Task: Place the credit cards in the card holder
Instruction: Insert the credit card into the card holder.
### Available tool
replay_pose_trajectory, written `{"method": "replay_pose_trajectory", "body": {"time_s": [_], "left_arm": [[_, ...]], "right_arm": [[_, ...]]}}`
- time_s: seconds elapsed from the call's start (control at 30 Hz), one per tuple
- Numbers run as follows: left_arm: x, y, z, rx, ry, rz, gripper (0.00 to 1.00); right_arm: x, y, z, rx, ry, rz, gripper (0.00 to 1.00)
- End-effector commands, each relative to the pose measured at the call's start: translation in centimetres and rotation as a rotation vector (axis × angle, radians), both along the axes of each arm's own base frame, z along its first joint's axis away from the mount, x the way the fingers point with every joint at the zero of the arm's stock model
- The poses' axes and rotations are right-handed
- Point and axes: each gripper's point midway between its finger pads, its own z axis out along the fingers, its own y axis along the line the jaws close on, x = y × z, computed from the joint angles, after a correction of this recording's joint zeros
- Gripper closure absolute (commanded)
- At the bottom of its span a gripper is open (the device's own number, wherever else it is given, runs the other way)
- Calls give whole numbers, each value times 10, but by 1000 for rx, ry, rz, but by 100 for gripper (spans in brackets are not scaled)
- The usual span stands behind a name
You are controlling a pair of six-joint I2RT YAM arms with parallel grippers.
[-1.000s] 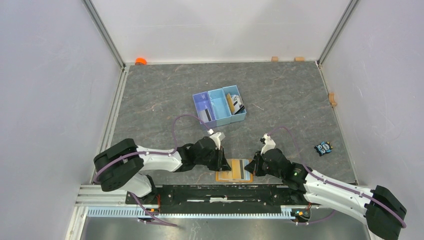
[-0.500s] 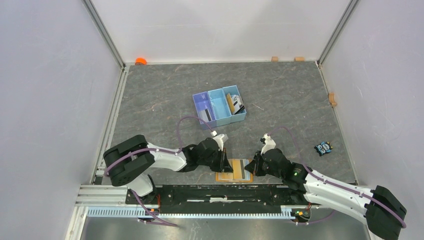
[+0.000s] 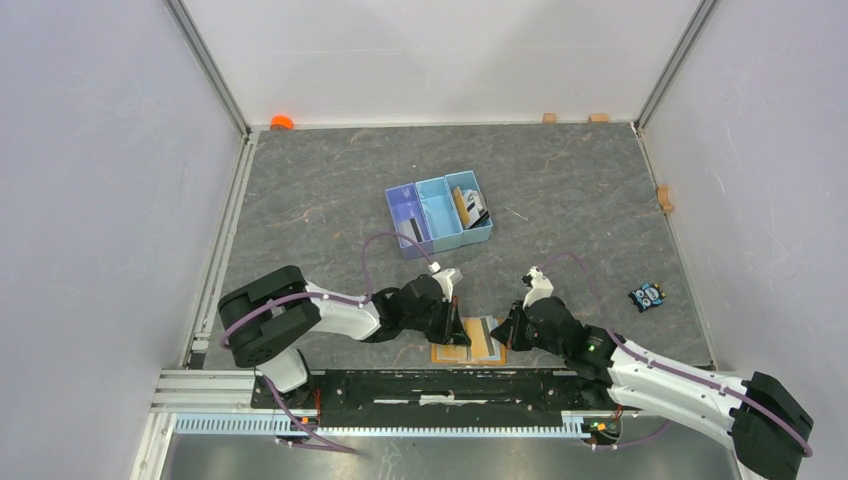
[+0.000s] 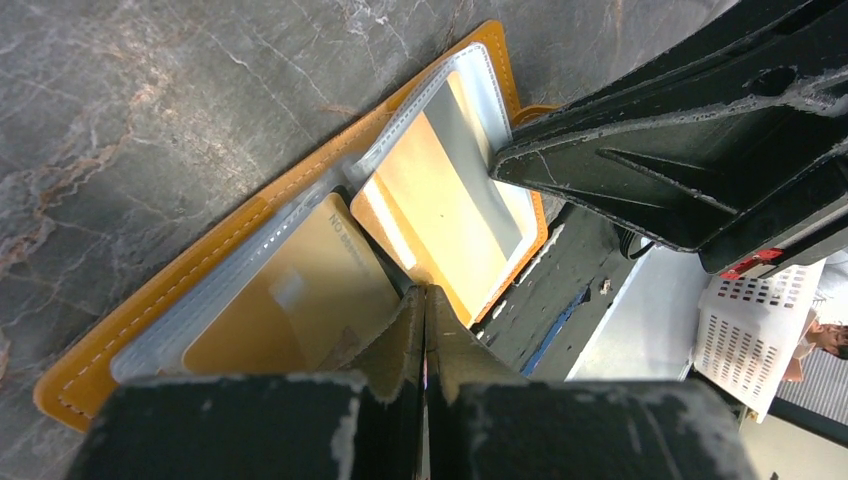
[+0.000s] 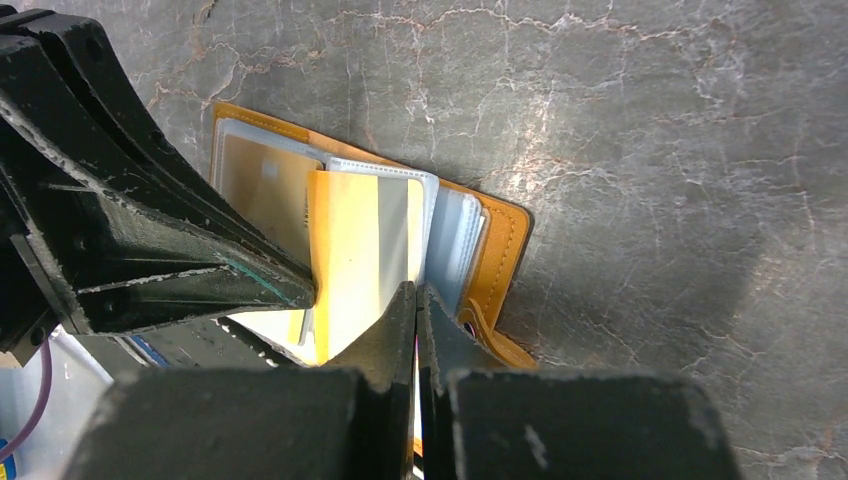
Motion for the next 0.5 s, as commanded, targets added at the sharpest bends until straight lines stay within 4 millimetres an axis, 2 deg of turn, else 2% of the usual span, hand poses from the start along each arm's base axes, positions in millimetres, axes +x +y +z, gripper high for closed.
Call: {"method": "replay_pose_trajectory", "body": {"time_s": [0.0, 0.2, 0.3, 0.47], "left_arm": [[4, -22, 14, -69, -26, -14, 98], [12, -32, 26, -106, -84, -34, 97], [15, -29, 33, -85, -114, -37, 88], [16, -10, 56, -45, -183, -31, 64]], "right_arm": [[-2, 0, 2, -4, 4, 12, 100], [-3, 7, 13, 39, -11, 30, 100], [1, 2, 16, 12, -26, 13, 100], [5, -6, 19, -47, -42, 5, 100]]}}
